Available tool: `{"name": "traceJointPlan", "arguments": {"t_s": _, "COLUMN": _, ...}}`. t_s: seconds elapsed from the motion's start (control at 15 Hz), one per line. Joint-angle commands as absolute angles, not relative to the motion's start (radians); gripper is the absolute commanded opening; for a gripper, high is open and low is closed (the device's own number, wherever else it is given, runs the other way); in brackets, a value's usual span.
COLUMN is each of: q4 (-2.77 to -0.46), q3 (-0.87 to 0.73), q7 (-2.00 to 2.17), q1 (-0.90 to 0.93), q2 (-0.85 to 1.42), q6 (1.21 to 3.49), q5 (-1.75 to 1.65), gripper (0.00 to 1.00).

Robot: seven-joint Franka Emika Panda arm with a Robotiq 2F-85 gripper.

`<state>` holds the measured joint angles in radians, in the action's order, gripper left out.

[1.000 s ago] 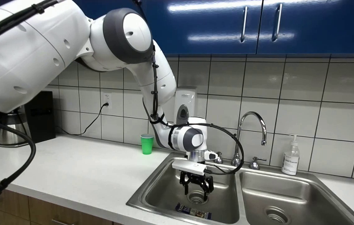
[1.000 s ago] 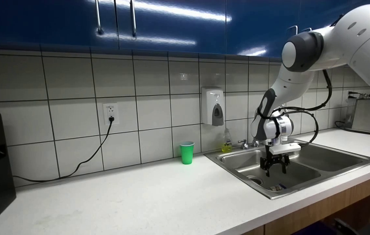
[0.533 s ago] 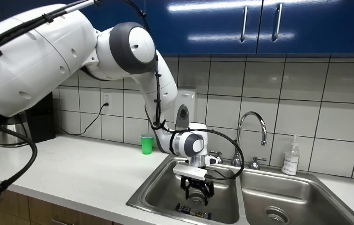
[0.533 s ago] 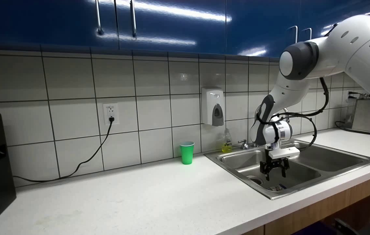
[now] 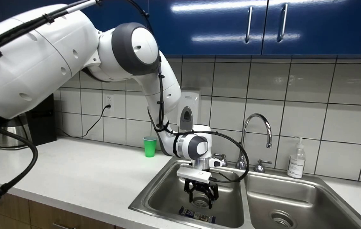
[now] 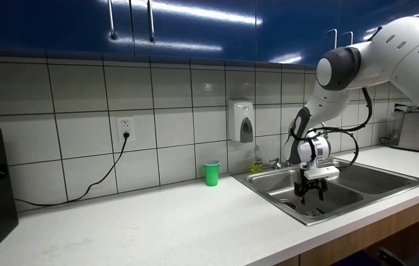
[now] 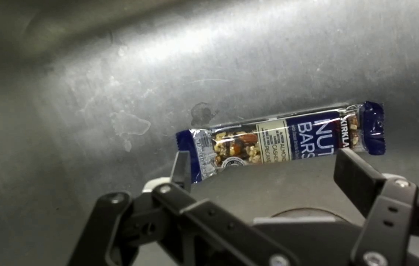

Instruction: Move the protein bar to the left counter top from the sink

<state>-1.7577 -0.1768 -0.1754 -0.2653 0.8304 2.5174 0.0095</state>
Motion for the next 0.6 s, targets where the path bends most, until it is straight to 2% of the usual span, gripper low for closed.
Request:
{"name": "traceJointPlan", "arguments": {"t_s": 0.0, "q4": -1.759, "q3": -0.166, "q7": -0.152, "q1": -0.274, "q2": 0.831, "q6": 2.524, "q5": -0.001, "gripper": 1.0}}
{"name": "traceJointPlan", "arguments": {"t_s": 0.53, "q4": -1.757, "q3": -0.149, "q7": 0.049, "q1": -0.279, "q2": 0.849, "q6": 2.528, "q5": 0.131, "gripper": 1.0}}
